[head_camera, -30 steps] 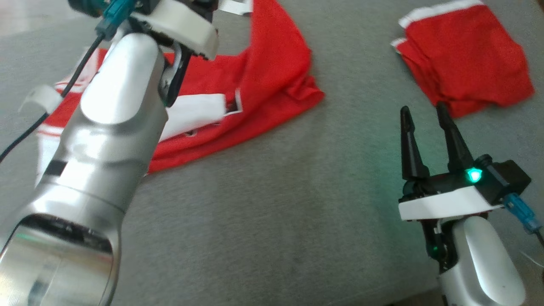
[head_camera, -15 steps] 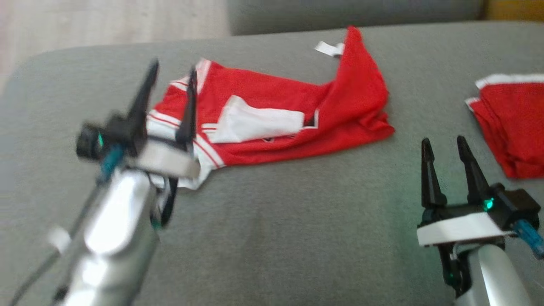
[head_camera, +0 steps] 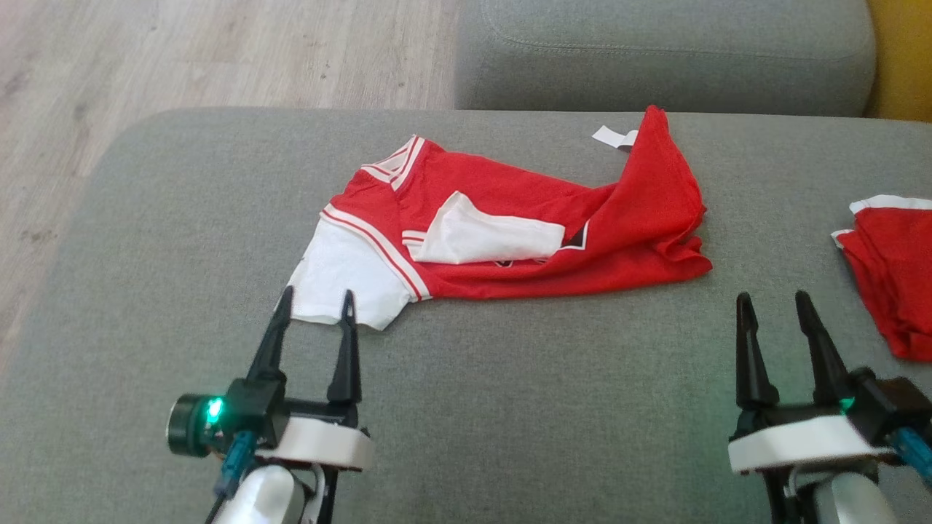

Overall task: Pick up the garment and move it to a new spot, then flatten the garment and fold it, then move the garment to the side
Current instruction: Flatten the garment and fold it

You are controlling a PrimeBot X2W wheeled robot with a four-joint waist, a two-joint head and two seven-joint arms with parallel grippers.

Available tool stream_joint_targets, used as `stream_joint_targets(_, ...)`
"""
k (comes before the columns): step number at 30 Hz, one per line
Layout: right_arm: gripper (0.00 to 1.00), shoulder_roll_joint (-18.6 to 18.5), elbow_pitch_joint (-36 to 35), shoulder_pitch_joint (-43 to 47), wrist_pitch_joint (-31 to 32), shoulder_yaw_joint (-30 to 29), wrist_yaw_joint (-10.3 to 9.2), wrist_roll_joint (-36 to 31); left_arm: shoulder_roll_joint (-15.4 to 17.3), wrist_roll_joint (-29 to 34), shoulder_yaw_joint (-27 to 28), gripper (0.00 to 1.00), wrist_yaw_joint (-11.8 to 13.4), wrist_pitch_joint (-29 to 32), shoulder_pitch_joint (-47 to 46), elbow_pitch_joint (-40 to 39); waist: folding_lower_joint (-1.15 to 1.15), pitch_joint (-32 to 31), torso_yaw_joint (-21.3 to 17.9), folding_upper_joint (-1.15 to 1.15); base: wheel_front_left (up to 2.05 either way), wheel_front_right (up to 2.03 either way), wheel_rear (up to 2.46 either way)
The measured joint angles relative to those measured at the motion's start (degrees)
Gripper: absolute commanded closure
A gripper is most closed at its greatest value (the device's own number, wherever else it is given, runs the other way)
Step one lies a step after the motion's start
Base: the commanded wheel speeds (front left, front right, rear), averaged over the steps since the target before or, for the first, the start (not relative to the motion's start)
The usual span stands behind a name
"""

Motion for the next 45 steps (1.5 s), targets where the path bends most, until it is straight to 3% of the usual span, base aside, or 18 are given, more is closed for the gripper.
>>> stream_joint_targets(14, 0.00, 0.02, -0.23, 1.46, 0.00, 1.30, 0.00, 0.49, -2.00, 4.21, 4.57, 0.00, -1.70, 0.00, 2.29, -0.19, 0.01, 0.69, -1.99, 0.00, 0.00, 0.00, 0.00)
stream_joint_targets(20, 0.00, 0.02, -0.71, 0.95, 0.01, 1.43, 0.00, 0.38, -1.75, 4.08, 5.42, 0.00, -2.79, 2.90, -2.74, 9.15, 0.01, 3.73, -2.82, 0.00, 0.00, 0.00, 0.00)
stream_joint_targets(33, 0.00, 0.01, -0.93, -3.38, 0.00, 2.79, 0.00, 0.40, 1.52, 3.09, 8.23, 0.00, -1.23, 12.46, -18.00, 30.95, 0.02, 11.15, -5.07, 0.00, 0.00, 0.00, 0.00)
stream_joint_targets(37, 0.00, 0.01, -0.88, -3.46, 0.00, 2.91, 0.00, 0.40, 1.81, 3.05, 7.99, 0.00, -3.38, 14.79, -21.67, 34.81, 0.01, 12.09, -5.81, 0.00, 0.00, 0.00, 0.00)
stream_joint_targets(38, 0.00, 0.01, -0.83, -3.46, 0.01, 2.85, 0.00, 0.40, 1.81, 2.93, 7.88, 0.94, -3.93, 15.06, -22.44, 35.43, 0.01, 12.20, -5.90, 0.00, 0.00, 0.00, 0.00)
stream_joint_targets(39, 0.00, 0.01, -0.77, -3.48, 0.00, 2.76, 0.00, 0.40, 1.79, 2.60, 7.83, 1.00, -4.42, 15.06, -22.95, 35.95, 0.01, 12.25, -5.93, 0.00, 0.00, 0.00, 0.00)
stream_joint_targets(45, 0.00, 0.01, 3.48, -5.43, 0.01, 0.45, 0.00, -1.10, 0.19, 1.34, 7.95, 1.00, -5.12, 7.80, -23.08, 36.10, 0.01, 11.51, -4.69, 0.00, 0.00, 0.00, 0.00)
